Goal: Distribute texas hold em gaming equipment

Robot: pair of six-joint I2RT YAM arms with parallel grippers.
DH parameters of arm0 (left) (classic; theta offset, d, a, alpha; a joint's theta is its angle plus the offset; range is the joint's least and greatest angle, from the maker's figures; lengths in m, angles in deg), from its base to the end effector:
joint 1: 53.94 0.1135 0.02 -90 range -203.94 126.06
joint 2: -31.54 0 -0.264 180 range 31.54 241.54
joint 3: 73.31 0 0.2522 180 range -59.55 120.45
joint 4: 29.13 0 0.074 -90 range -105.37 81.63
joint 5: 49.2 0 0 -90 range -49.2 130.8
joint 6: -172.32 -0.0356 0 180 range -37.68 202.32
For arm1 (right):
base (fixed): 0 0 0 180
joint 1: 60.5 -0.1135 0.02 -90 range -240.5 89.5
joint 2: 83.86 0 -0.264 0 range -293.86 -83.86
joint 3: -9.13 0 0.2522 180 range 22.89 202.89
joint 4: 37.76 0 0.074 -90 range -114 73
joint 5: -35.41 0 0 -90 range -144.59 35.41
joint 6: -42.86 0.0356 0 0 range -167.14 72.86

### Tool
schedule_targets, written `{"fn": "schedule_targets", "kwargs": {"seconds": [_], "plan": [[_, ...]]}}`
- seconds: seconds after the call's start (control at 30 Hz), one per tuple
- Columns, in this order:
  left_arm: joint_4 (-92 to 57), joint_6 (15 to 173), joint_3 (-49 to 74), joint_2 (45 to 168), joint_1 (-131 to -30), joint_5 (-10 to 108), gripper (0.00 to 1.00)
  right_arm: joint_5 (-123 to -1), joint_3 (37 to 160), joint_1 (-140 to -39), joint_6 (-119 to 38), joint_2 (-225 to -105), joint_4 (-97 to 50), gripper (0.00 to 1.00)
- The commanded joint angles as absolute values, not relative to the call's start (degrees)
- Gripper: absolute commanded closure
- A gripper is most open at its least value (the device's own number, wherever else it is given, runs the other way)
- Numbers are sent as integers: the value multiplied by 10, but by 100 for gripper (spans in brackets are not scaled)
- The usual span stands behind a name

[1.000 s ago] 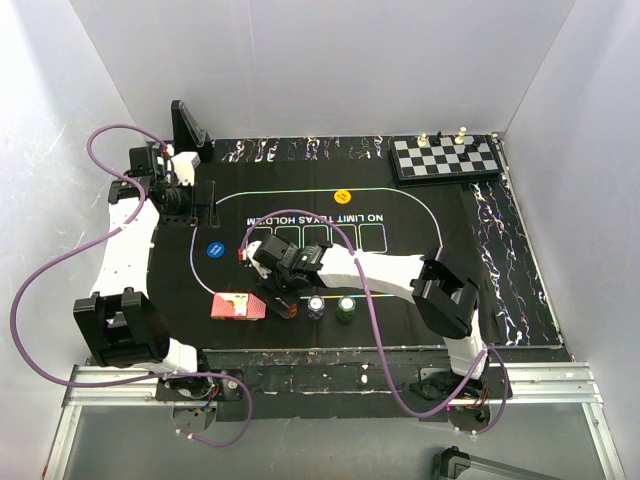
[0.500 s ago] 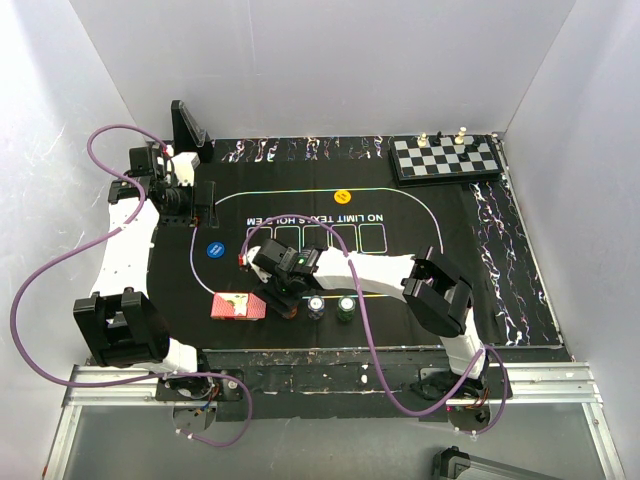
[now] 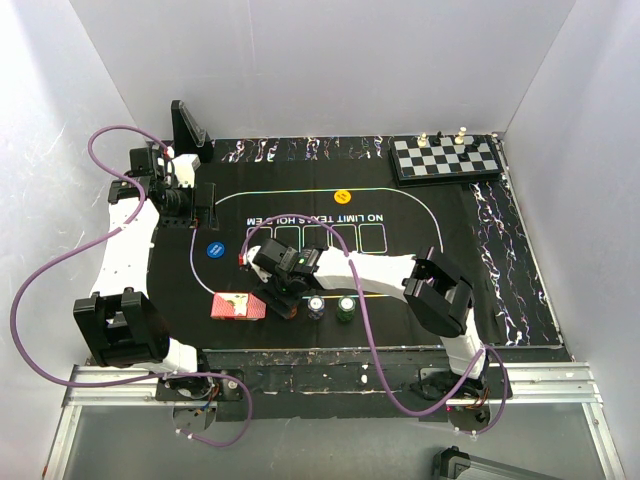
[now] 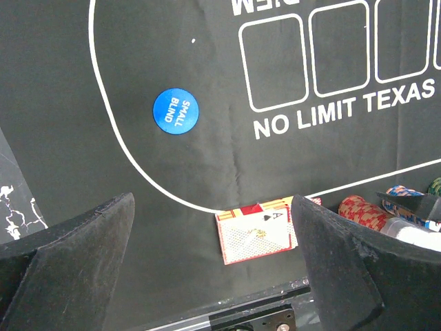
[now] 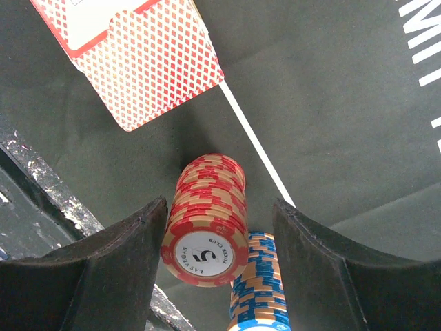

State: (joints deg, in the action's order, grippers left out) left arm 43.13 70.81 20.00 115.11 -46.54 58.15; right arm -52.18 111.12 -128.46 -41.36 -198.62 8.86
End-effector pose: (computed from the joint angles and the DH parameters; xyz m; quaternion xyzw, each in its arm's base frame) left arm 0.2878 0.0267 0.3227 0.0702 0.9584 -0.1060 0.2557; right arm 0.1636 0.4002 0.2032 -0.4932 0.8287 0.1421 0.2233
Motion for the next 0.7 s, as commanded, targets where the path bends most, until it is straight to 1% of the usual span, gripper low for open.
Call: {"fn": "schedule_targets", "kwargs": {"seconds": [0.0, 0.13, 0.23, 0.37, 0.53, 0.6, 0.67], "plan": [[435, 705, 217, 1128, -461, 587, 2, -513, 1112, -1284, -419, -1949, 87, 30], [435, 705, 216, 1128, -461, 588, 2, -510, 1111, -1284, -418, -1944, 84, 30], [434, 705, 215, 1128, -462, 589, 2, -511, 1110, -1284, -418, -1944, 84, 35], [432, 706, 211, 1127, -462, 589, 2, -513, 1109, -1284, -417, -1943, 83, 46], [431, 706, 211, 1126, -461, 589, 2, -517, 1107, -1284, -416, -1952, 85, 49], [431, 706, 211, 1125, -461, 589, 2, -521, 1108, -1284, -413, -1955, 86, 55], [430, 705, 211, 1125, -461, 588, 2, -527, 1108, -1283, -411, -1956, 87, 65]]}}
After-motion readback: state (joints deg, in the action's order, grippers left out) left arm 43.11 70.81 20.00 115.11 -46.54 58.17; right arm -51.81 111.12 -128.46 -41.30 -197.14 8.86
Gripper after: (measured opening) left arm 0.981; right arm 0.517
